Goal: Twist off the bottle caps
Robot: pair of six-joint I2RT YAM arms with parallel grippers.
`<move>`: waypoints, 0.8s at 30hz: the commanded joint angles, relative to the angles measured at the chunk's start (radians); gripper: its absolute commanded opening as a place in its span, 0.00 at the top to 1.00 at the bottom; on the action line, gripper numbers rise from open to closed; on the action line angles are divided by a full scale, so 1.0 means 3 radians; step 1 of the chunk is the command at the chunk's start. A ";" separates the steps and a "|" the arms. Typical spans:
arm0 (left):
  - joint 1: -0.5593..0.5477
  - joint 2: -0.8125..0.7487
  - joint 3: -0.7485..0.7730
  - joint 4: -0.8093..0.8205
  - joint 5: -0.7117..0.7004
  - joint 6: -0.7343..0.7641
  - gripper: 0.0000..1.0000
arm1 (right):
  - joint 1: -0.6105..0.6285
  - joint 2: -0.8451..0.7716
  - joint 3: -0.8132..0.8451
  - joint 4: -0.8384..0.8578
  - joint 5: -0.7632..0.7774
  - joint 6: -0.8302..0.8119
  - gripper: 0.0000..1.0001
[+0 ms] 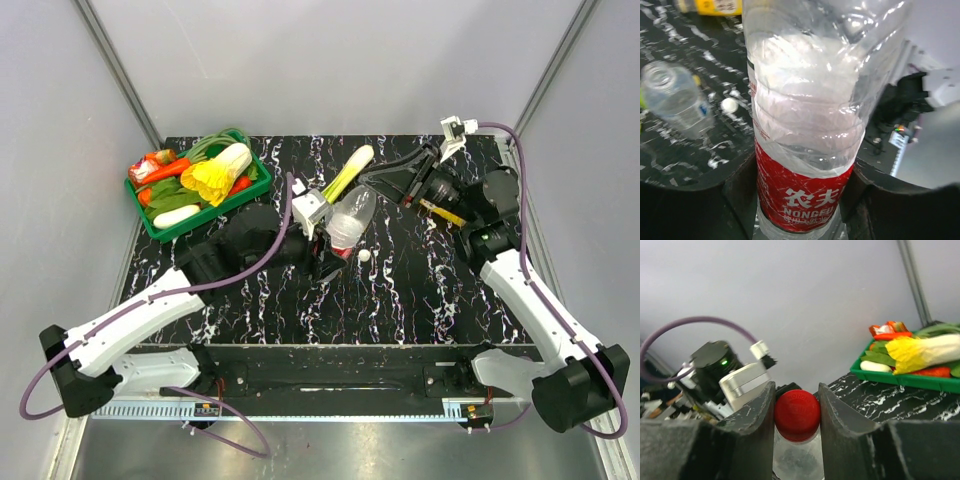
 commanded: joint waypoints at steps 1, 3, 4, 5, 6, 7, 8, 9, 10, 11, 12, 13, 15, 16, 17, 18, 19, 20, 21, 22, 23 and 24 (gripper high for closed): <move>0.0081 -0.0145 -0.0098 0.0808 0.1356 -0.0184 0.56 | 0.0012 -0.0068 -0.0052 0.0959 -0.0601 0.0155 1.00; 0.0112 -0.0155 -0.0139 0.0998 0.1745 -0.0261 0.56 | 0.0012 -0.0052 -0.0083 0.1312 -0.0749 0.0293 1.00; 0.0122 -0.0155 -0.0180 0.1145 0.1934 -0.0322 0.55 | 0.0012 -0.0042 -0.0099 0.1476 -0.0821 0.0380 1.00; 0.0143 -0.0160 -0.0195 0.1283 0.2139 -0.0383 0.55 | 0.0017 -0.0037 -0.0119 0.1730 -0.0882 0.0461 1.00; 0.0148 -0.0165 -0.0236 0.1437 0.2359 -0.0485 0.55 | 0.0012 -0.0007 -0.0134 0.1915 -0.0934 0.0574 1.00; 0.0163 -0.0165 -0.0292 0.1656 0.2518 -0.0598 0.54 | 0.0012 0.0024 -0.0124 0.2079 -0.0964 0.0671 1.00; 0.0178 -0.0165 -0.0318 0.1825 0.2646 -0.0680 0.54 | 0.0017 0.0060 -0.0104 0.2207 -0.1005 0.0758 1.00; 0.0184 -0.0160 -0.0334 0.1918 0.2713 -0.0741 0.54 | 0.0017 0.0091 -0.0084 0.2305 -0.1026 0.0830 1.00; 0.0184 -0.0155 -0.0319 0.1924 0.2714 -0.0737 0.54 | 0.0007 0.0116 -0.0068 0.2407 -0.1026 0.0947 1.00; 0.0184 -0.0155 -0.0268 0.1833 0.2673 -0.0676 0.54 | 0.0012 0.0137 -0.0048 0.2464 -0.1031 0.0988 1.00; 0.0189 -0.0155 -0.0227 0.1690 0.2592 -0.0595 0.54 | 0.0012 0.0157 -0.0032 0.2484 -0.1031 0.1019 1.00; 0.0189 -0.0150 -0.0181 0.1481 0.2530 -0.0513 0.54 | 0.0022 0.0173 -0.0022 0.2474 -0.1021 0.1035 1.00; 0.0194 -0.0145 -0.0124 0.1230 0.2372 -0.0390 0.54 | 0.0012 0.0162 -0.0017 0.2388 -0.0990 0.1025 0.96; 0.0194 -0.0150 -0.0104 0.1132 0.2295 -0.0339 0.54 | 0.0012 0.0157 -0.0022 0.2337 -0.0975 0.0994 0.88; 0.0189 -0.0150 -0.0104 0.1061 0.2228 -0.0298 0.54 | 0.0012 0.0142 -0.0022 0.2286 -0.0960 0.0969 0.74; 0.0189 -0.0155 -0.0099 0.0969 0.2142 -0.0267 0.54 | 0.0007 0.0122 -0.0022 0.2235 -0.0944 0.0933 0.54; 0.0189 -0.0155 -0.0104 0.0917 0.2055 -0.0241 0.55 | 0.0007 0.0096 -0.0027 0.2173 -0.0914 0.0887 0.42; 0.0189 -0.0160 -0.0099 0.0846 0.1963 -0.0221 0.55 | 0.0002 0.0066 -0.0027 0.2046 -0.0863 0.0821 0.31; 0.0194 -0.0155 -0.0088 0.0774 0.1856 -0.0195 0.55 | -0.0003 0.0035 -0.0022 0.1908 -0.0812 0.0724 0.22; 0.0194 -0.0165 -0.0088 0.0718 0.1779 -0.0175 0.55 | -0.0008 -0.0001 -0.0012 0.1735 -0.0756 0.0627 0.15; 0.0194 -0.0176 -0.0078 0.0646 0.1702 -0.0154 0.55 | -0.0013 -0.0052 -0.0002 0.1566 -0.0710 0.0514 0.10; 0.0194 -0.0176 -0.0063 0.0575 0.1615 -0.0119 0.55 | -0.0018 -0.0093 0.0009 0.1417 -0.0638 0.0392 0.06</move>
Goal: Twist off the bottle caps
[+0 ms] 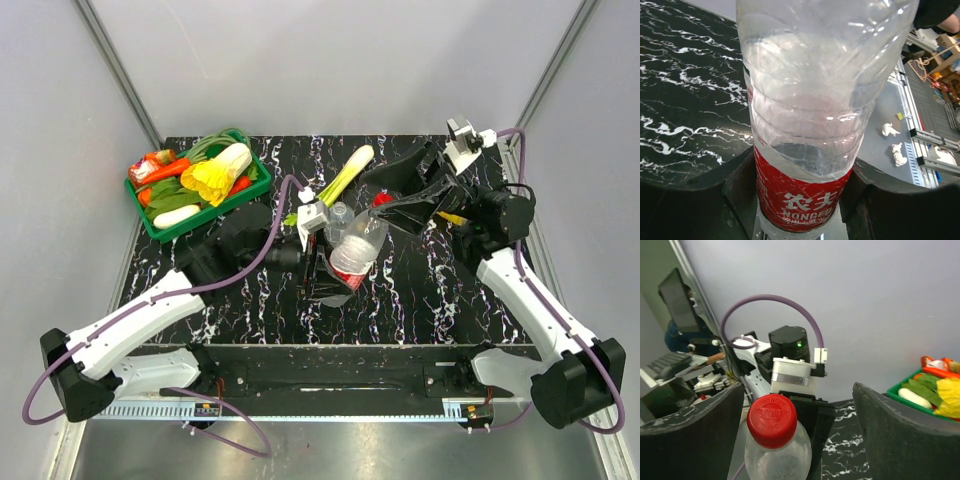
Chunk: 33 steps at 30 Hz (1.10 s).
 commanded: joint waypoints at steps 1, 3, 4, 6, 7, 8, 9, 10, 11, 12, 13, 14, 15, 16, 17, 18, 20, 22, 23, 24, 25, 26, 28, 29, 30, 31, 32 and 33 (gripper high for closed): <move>-0.0010 -0.0117 0.0200 -0.0252 -0.0389 0.0235 0.55 | -0.0017 -0.0220 0.0110 -0.0684 0.0271 -0.0535 0.03; -0.0010 -0.0138 0.0231 -0.0395 -0.0548 0.0297 0.55 | -0.0017 -0.0292 0.0121 -0.0991 0.0420 -0.0739 0.00; -0.0010 -0.0148 0.0231 -0.0457 -0.0630 0.0312 0.55 | -0.0012 -0.0323 0.0121 -0.1094 0.0476 -0.0796 0.00; -0.0004 -0.0179 0.0252 -0.0574 -0.0778 0.0363 0.55 | -0.0022 -0.0364 0.0090 -0.1186 0.0568 -0.0863 0.00; -0.0010 -0.0184 0.0272 -0.0636 -0.0915 0.0384 0.55 | -0.0022 -0.0374 0.0075 -0.1212 0.0609 -0.0878 0.00; -0.0005 -0.0189 0.0292 -0.0687 -0.1008 0.0399 0.55 | -0.0022 -0.0389 0.0070 -0.1258 0.0640 -0.0893 0.00; -0.0010 -0.0194 0.0303 -0.0758 -0.1100 0.0409 0.56 | -0.0022 -0.0394 0.0075 -0.1375 0.0686 -0.0924 0.00; -0.0020 -0.0189 0.0328 -0.0820 -0.1222 0.0420 0.57 | -0.0022 -0.0410 0.0085 -0.1513 0.0742 -0.0970 0.00; -0.0030 -0.0194 0.0354 -0.0866 -0.1330 0.0440 0.57 | -0.0022 -0.0420 0.0095 -0.1625 0.0803 -0.1016 0.00; -0.0055 -0.0184 0.0374 -0.0937 -0.1452 0.0460 0.57 | -0.0022 -0.0420 0.0100 -0.1743 0.0855 -0.1062 0.00; -0.0086 -0.0179 0.0410 -0.0994 -0.1616 0.0486 0.57 | -0.0022 -0.0435 0.0110 -0.1840 0.0921 -0.1098 0.00; -0.0117 -0.0168 0.0436 -0.1060 -0.1749 0.0506 0.57 | -0.0022 -0.0445 0.0116 -0.1958 0.0982 -0.1123 0.00; -0.0157 -0.0138 0.0476 -0.1132 -0.1872 0.0527 0.57 | -0.0022 -0.0446 0.0126 -0.2045 0.1049 -0.1144 0.00; -0.0183 -0.0112 0.0517 -0.1193 -0.1979 0.0547 0.57 | -0.0022 -0.0440 0.0141 -0.2127 0.1095 -0.1174 0.00; -0.0224 -0.0087 0.0558 -0.1254 -0.2147 0.0558 0.57 | -0.0022 -0.0435 0.0166 -0.2224 0.1131 -0.1200 0.00; -0.0270 -0.0051 0.0609 -0.1311 -0.2306 0.0573 0.57 | -0.0022 -0.0430 0.0192 -0.2306 0.1172 -0.1221 0.00; -0.0367 0.0031 0.0691 -0.1428 -0.2648 0.0593 0.57 | -0.0017 -0.0405 0.0233 -0.2459 0.1203 -0.1246 0.00; -0.0449 0.0107 0.0773 -0.1505 -0.2920 0.0599 0.57 | -0.0022 -0.0364 0.0274 -0.2592 0.1223 -0.1246 0.00; -0.0480 0.0143 0.0804 -0.1541 -0.3038 0.0604 0.57 | -0.0027 -0.0338 0.0294 -0.2659 0.1233 -0.1256 0.00; -0.0510 0.0179 0.0829 -0.1572 -0.3135 0.0604 0.57 | -0.0022 -0.0313 0.0315 -0.2751 0.1254 -0.1272 0.00; -0.0526 0.0210 0.0870 -0.1607 -0.3207 0.0599 0.57 | -0.0017 -0.0297 0.0330 -0.2817 0.1279 -0.1292 0.00; -0.0536 0.0245 0.0891 -0.1628 -0.3243 0.0599 0.57 | -0.0022 -0.0282 0.0340 -0.2864 0.1300 -0.1297 0.00; -0.0552 0.0307 0.0932 -0.1674 -0.3294 0.0599 0.57 | -0.0017 -0.0251 0.0330 -0.2874 0.1275 -0.1257 0.02; -0.0567 0.0332 0.0952 -0.1700 -0.3335 0.0599 0.57 | -0.0022 -0.0241 0.0325 -0.2854 0.1249 -0.1226 0.04; -0.0577 0.0358 0.0967 -0.1725 -0.3371 0.0599 0.57 | -0.0017 -0.0236 0.0325 -0.2833 0.1224 -0.1206 0.06; -0.0577 0.0384 0.0988 -0.1741 -0.3402 0.0599 0.57 | -0.0022 -0.0221 0.0325 -0.2813 0.1193 -0.1185 0.09; -0.0587 0.0394 0.0993 -0.1746 -0.3422 0.0604 0.57 | -0.0022 -0.0210 0.0320 -0.2808 0.1172 -0.1175 0.11; -0.0587 0.0399 0.0998 -0.1741 -0.3427 0.0594 0.57 | -0.0022 -0.0190 0.0320 -0.2813 0.1172 -0.1165 0.13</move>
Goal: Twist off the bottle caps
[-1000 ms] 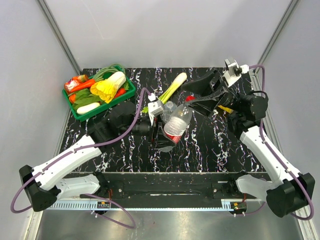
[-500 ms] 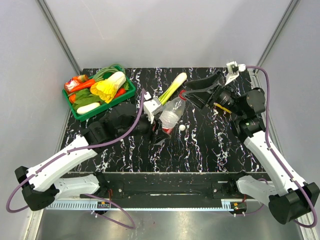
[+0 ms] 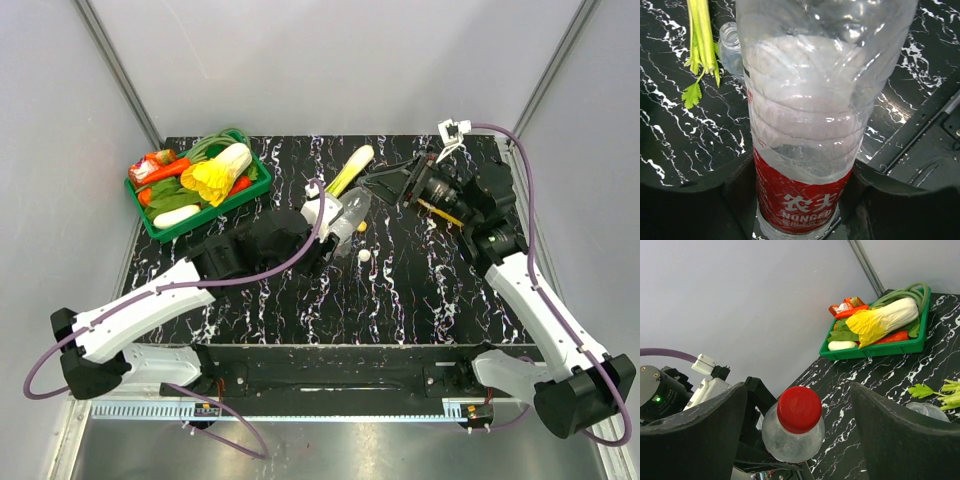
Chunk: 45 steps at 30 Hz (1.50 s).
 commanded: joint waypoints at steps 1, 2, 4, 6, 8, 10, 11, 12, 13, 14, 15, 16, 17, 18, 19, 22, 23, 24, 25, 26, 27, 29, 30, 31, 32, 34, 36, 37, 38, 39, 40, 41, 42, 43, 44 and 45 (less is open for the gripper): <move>-0.0033 0.0041 0.0191 -0.0025 -0.0287 0.0036 0.57 | -0.0009 0.0038 0.0123 0.0004 -0.0045 0.0031 0.15; -0.0033 0.0056 0.0196 -0.0031 -0.0271 0.0037 0.57 | -0.0014 0.0058 0.0123 0.0004 -0.0050 0.0051 0.16; -0.0033 0.0076 0.0201 -0.0025 -0.0266 0.0037 0.57 | -0.0015 0.0063 0.0108 0.0029 -0.0040 0.0092 0.20; -0.0038 0.0092 0.0191 -0.0025 -0.0261 0.0037 0.57 | -0.0004 0.0063 0.0082 0.0070 -0.0055 0.0113 0.25; -0.0038 0.0097 0.0191 -0.0025 -0.0271 0.0021 0.57 | -0.0014 0.0079 0.0087 0.0080 -0.0080 0.0118 0.33; -0.0038 0.0107 0.0201 -0.0025 -0.0271 0.0021 0.57 | -0.0015 0.0099 0.0092 0.0085 -0.0106 0.0128 0.45; -0.0038 0.0117 0.0201 -0.0020 -0.0271 0.0016 0.57 | -0.0009 0.0109 0.0092 0.0096 -0.0111 0.0133 0.48; -0.0038 0.0122 0.0211 -0.0025 -0.0271 0.0021 0.57 | -0.0014 0.0114 0.0092 0.0106 -0.0121 0.0138 0.50; -0.0038 0.0117 0.0206 -0.0025 -0.0276 0.0021 0.57 | -0.0015 0.0125 0.0092 0.0116 -0.0127 0.0138 0.52; -0.0038 0.0122 0.0196 -0.0025 -0.0276 0.0016 0.57 | -0.0015 0.0125 0.0092 0.0116 -0.0137 0.0133 0.56; -0.0038 0.0122 0.0196 -0.0031 -0.0281 0.0011 0.57 | -0.0015 0.0130 0.0092 0.0116 -0.0147 0.0123 0.59; -0.0038 0.0117 0.0191 -0.0025 -0.0287 0.0011 0.57 | -0.0009 0.0140 0.0092 0.0116 -0.0142 0.0118 0.60; -0.0038 0.0117 0.0191 -0.0025 -0.0282 0.0006 0.57 | -0.0004 0.0135 0.0087 0.0111 -0.0157 0.0113 0.60; -0.0038 0.0117 0.0191 -0.0020 -0.0281 0.0001 0.57 | -0.0009 0.0140 0.0087 0.0106 -0.0157 0.0108 0.60; -0.0038 0.0112 0.0181 -0.0020 -0.0281 -0.0004 0.57 | -0.0014 0.0140 0.0082 0.0116 -0.0157 0.0108 0.60; -0.0038 0.0102 0.0170 0.0005 -0.0271 -0.0010 0.57 | -0.0014 0.0145 0.0087 0.0075 -0.0163 0.0072 0.52; -0.0038 0.0097 0.0160 0.0025 -0.0266 -0.0009 0.57 | -0.0015 0.0155 0.0087 0.0055 -0.0168 0.0062 0.50; -0.0038 0.0092 0.0150 0.0046 -0.0251 -0.0015 0.57 | -0.0009 0.0160 0.0092 0.0045 -0.0168 0.0051 0.50; -0.0038 0.0087 0.0150 0.0061 -0.0225 -0.0015 0.57 | -0.0009 0.0155 0.0092 0.0039 -0.0168 0.0041 0.52; -0.0038 0.0082 0.0145 0.0077 -0.0210 -0.0010 0.57 | -0.0009 0.0160 0.0087 0.0044 -0.0173 0.0051 0.56; -0.0038 0.0071 0.0145 0.0087 -0.0195 -0.0020 0.57 | -0.0014 0.0160 0.0077 0.0055 -0.0173 0.0056 0.60; -0.0033 0.0041 0.0094 0.0138 -0.0164 -0.0040 0.57 | -0.0009 0.0160 0.0057 0.0070 -0.0162 0.0067 0.79; -0.0033 0.0015 0.0058 0.0174 -0.0144 -0.0045 0.57 | -0.0009 0.0155 0.0057 0.0070 -0.0157 0.0062 0.92; -0.0028 -0.0015 0.0007 0.0220 -0.0108 -0.0060 0.58 | -0.0009 0.0150 0.0057 0.0080 -0.0152 0.0062 0.99; -0.0018 -0.0046 -0.0049 0.0276 -0.0062 -0.0071 0.59 | -0.0014 0.0145 0.0057 0.0085 -0.0157 0.0062 1.00; 0.0033 -0.0133 -0.0146 0.0378 0.0106 -0.0101 0.60 | -0.0015 0.0125 0.0046 0.0116 -0.0157 0.0056 1.00; 0.0135 -0.0194 -0.0238 0.0480 0.0336 -0.0127 0.60 | -0.0015 0.0104 0.0026 0.0197 -0.0178 0.0046 1.00; 0.0171 -0.0235 -0.0289 0.0547 0.0449 -0.0142 0.60 | -0.0015 0.0084 0.0011 0.0238 -0.0188 0.0041 1.00; 0.0222 -0.0276 -0.0335 0.0613 0.0597 -0.0147 0.60 | -0.0015 0.0064 0.0000 0.0264 -0.0203 0.0041 1.00; 0.0273 -0.0312 -0.0397 0.0685 0.0795 -0.0168 0.60 | -0.0015 0.0058 -0.0010 0.0295 -0.0229 0.0026 1.00; 0.0329 -0.0353 -0.0448 0.0766 0.0954 -0.0178 0.60 | -0.0009 0.0038 -0.0015 0.0341 -0.0269 0.0011 1.00; 0.0391 -0.0383 -0.0499 0.0873 0.1194 -0.0198 0.60 | -0.0014 0.0023 -0.0020 0.0397 -0.0305 0.0005 1.00; 0.0437 -0.0414 -0.0555 0.0955 0.1378 -0.0219 0.60 | -0.0015 0.0012 -0.0020 0.0433 -0.0356 0.0000 1.00; 0.0478 -0.0450 -0.0601 0.1052 0.1552 -0.0229 0.60 | -0.0020 0.0002 -0.0025 0.0499 -0.0428 -0.0010 1.00; 0.0534 -0.0481 -0.0647 0.1150 0.1762 -0.0250 0.60 | -0.0015 -0.0018 -0.0035 0.0560 -0.0479 -0.0010 1.00; 0.0565 -0.0501 -0.0698 0.1237 0.1966 -0.0275 0.60 | -0.0015 -0.0029 -0.0041 0.0586 -0.0515 -0.0005 1.00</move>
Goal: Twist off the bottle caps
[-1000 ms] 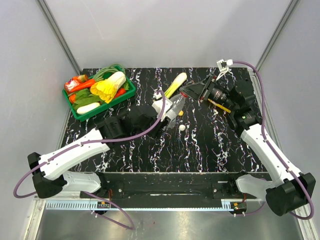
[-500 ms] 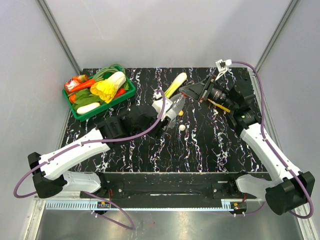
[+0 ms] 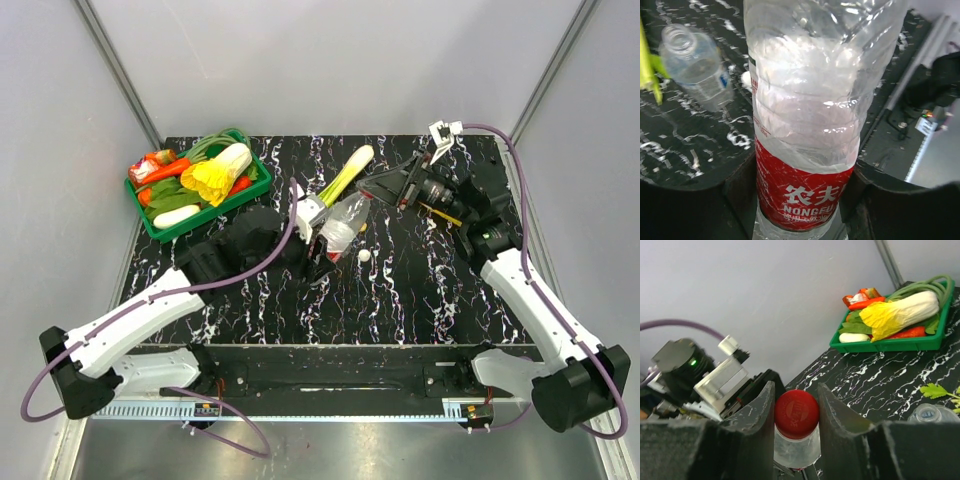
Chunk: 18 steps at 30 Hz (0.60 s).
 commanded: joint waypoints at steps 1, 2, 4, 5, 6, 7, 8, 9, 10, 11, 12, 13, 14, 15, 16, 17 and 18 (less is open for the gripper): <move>0.0190 -0.0233 -0.0172 0.0739 0.1177 -0.0191 0.60 | -0.0002 -0.0194 0.0003 0.0468 -0.0280 -0.0060 1.00; 0.0226 -0.0253 -0.0213 0.0831 0.1376 -0.0217 0.60 | -0.0002 -0.0214 -0.0008 0.0519 -0.0336 -0.0060 1.00; 0.0277 -0.0289 -0.0295 0.1015 0.1739 -0.0273 0.60 | -0.0002 -0.0265 -0.0038 0.0652 -0.0403 -0.0050 1.00; 0.0298 -0.0295 -0.0326 0.1087 0.1928 -0.0304 0.60 | -0.0002 -0.0286 -0.0053 0.0718 -0.0438 -0.0034 1.00; 0.0313 -0.0300 -0.0346 0.1148 0.2072 -0.0324 0.60 | -0.0002 -0.0311 -0.0074 0.0795 -0.0469 -0.0014 1.00; 0.0323 -0.0305 -0.0352 0.1184 0.2210 -0.0340 0.60 | -0.0002 -0.0327 -0.0079 0.0856 -0.0510 0.0012 1.00; 0.0328 -0.0305 -0.0367 0.1225 0.2318 -0.0345 0.60 | -0.0007 -0.0352 -0.0089 0.0943 -0.0551 0.0032 1.00; 0.0328 -0.0310 -0.0367 0.1256 0.2430 -0.0355 0.60 | -0.0002 -0.0358 -0.0100 0.1025 -0.0597 0.0063 1.00; 0.0333 -0.0315 -0.0377 0.1292 0.2532 -0.0355 0.60 | -0.0002 -0.0378 -0.0115 0.1132 -0.0653 0.0098 1.00; 0.0339 -0.0320 -0.0397 0.1342 0.2620 -0.0375 0.59 | -0.0002 -0.0383 -0.0125 0.1260 -0.0694 0.0139 1.00; 0.0344 -0.0320 -0.0403 0.1373 0.2722 -0.0391 0.59 | -0.0002 -0.0399 -0.0140 0.1377 -0.0740 0.0190 1.00; 0.0349 -0.0315 -0.0398 0.1394 0.2829 -0.0391 0.59 | -0.0002 -0.0404 -0.0156 0.1520 -0.0781 0.0247 1.00; 0.0349 -0.0310 -0.0398 0.1414 0.2962 -0.0391 0.58 | -0.0002 -0.0409 -0.0166 0.1704 -0.0842 0.0318 1.00; 0.0354 -0.0300 -0.0383 0.1420 0.3054 -0.0391 0.58 | -0.0002 -0.0404 -0.0181 0.1873 -0.0898 0.0390 1.00; 0.0354 -0.0295 -0.0382 0.1455 0.3156 -0.0406 0.58 | -0.0002 -0.0409 -0.0197 0.2067 -0.0929 0.0461 1.00; 0.0354 -0.0295 -0.0387 0.1501 0.3269 -0.0432 0.58 | -0.0002 -0.0404 -0.0202 0.2216 -0.0960 0.0528 1.00; 0.0354 -0.0290 -0.0387 0.1552 0.3356 -0.0462 0.57 | -0.0002 -0.0399 -0.0202 0.2364 -0.0996 0.0604 1.00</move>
